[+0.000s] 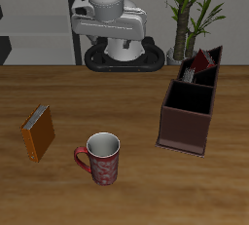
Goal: Place the striped book into the left desk caddy's front compartment and place the red book into the left desk caddy's left compartment and place the orange book into the left desk caddy's back compartment
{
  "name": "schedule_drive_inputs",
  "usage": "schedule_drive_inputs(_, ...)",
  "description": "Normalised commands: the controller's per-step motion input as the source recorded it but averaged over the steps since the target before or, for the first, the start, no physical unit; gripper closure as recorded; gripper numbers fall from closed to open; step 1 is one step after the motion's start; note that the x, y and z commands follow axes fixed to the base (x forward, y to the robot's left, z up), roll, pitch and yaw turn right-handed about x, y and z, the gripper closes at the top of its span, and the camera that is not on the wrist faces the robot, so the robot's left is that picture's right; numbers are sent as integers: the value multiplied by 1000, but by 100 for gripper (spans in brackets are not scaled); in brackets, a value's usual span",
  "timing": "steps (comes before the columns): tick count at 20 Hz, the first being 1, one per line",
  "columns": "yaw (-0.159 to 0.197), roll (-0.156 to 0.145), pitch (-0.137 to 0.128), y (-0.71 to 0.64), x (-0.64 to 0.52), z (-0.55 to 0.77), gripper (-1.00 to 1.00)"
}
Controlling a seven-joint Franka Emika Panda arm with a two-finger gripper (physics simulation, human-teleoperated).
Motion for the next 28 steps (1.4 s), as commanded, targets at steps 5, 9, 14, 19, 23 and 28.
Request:
schedule_drive_inputs(5,76,-4,91,-650,452,203,-100)
schedule_drive_inputs(9,82,-36,-14,-384,395,149,-100)
schedule_drive_inputs(14,35,-80,1,-324,419,2,-100)
schedule_drive_inputs(19,39,15,25,-187,383,-112,-100)
schedule_drive_inputs(23,-11,30,28,-93,255,-86,-100)
schedule_drive_inputs(28,26,31,13,-174,377,-50,-100)
